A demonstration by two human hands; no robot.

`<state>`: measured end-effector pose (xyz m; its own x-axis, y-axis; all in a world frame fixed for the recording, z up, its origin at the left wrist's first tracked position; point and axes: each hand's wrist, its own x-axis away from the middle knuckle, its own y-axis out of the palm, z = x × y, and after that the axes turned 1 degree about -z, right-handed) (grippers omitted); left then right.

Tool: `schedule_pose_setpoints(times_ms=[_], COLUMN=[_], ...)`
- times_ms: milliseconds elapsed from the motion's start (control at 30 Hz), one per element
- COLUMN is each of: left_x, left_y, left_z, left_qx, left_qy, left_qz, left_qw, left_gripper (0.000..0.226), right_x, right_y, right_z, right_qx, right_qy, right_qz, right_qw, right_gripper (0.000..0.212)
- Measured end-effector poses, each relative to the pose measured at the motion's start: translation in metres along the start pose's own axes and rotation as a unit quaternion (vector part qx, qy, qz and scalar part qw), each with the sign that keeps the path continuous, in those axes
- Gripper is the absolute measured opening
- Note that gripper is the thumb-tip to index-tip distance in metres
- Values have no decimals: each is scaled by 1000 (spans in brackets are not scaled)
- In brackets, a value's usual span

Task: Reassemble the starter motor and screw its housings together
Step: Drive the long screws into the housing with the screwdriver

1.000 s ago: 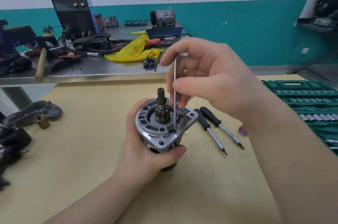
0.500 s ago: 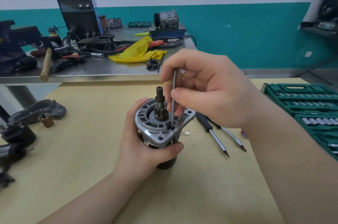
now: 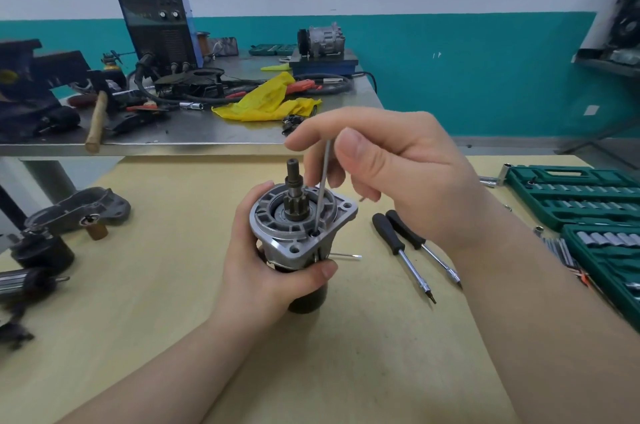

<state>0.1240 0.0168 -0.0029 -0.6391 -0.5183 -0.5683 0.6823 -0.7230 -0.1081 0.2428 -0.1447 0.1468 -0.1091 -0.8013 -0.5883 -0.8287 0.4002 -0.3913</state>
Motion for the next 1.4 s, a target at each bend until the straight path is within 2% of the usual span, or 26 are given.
schedule_pose_setpoints(times_ms=[133, 233, 333, 400, 467, 533, 567, 633, 700, 800, 900, 1000, 1067, 1100, 1133, 1200, 1300, 1400], left_x=[1, 1, 1, 2, 5, 7, 7, 6, 5, 5, 4, 2, 2, 2, 3, 4, 3, 2], left_y=[1, 1, 1, 3, 5, 5, 4, 3, 2, 2, 2, 3, 3, 3, 3, 3, 2, 2], left_z=[2, 4, 6, 8, 9, 10, 10, 11, 11, 9, 6, 5, 4, 4, 3, 4, 4, 4], left_qx=[1, -2, 5, 2, -10, -17, -18, -17, -15, -12, -12, 9, 15, 13, 9, 3, 4, 8], left_qy=[2, 4, 1, 9, 21, 21, 17, 8, 6, 7, 12, -1, -4, -1, 3, 4, -1, -8], left_qz=[2, 5, 15, 14, 8, 5, 6, 11, 11, 4, -5, 9, 11, 7, 2, -3, 4, 10], left_qw=[1000, 1000, 1000, 1000, 1000, 1000, 1000, 1000, 1000, 1000, 1000, 1000, 1000, 1000, 1000, 1000, 1000, 1000], left_gripper=[108, 105, 105, 105, 105, 105, 106, 105, 105, 106, 108, 106, 106, 107, 108, 109, 107, 106], right_x=[-6, -14, -19, -21, -22, -24, -26, -26, -24, -19, -18, -12, -6, -5, -5, -7, -5, -1], right_y=[9, 21, 36, 48, 57, 57, 52, 36, 21, 9, 13, 39, 60, 65, 67, 62, 50, 50], right_z=[-2, -7, -7, -5, -4, -5, -7, -9, -10, -8, -4, 5, 11, 14, 16, 17, 17, 19], right_qx=[-118, -119, -27, 87, 203, 187, 128, -39, -161, -218, -241, -137, -77, -83, -102, -123, -82, -67], right_qy=[13, 24, 24, 19, 26, 68, 96, 154, 185, 182, 161, 83, 13, -4, -7, 2, -9, -33], right_qz=[7, 37, 152, 246, 294, 267, 237, 162, 81, 18, 53, 229, 345, 369, 370, 312, 233, 232], right_qw=[993, 992, 988, 965, 934, 943, 958, 974, 966, 959, 956, 960, 935, 926, 923, 942, 969, 970], right_gripper=[19, 10, 10, 9, 20, 15, 12, 18, 21, 17, 4, 13, 17, 17, 16, 11, 30, 36])
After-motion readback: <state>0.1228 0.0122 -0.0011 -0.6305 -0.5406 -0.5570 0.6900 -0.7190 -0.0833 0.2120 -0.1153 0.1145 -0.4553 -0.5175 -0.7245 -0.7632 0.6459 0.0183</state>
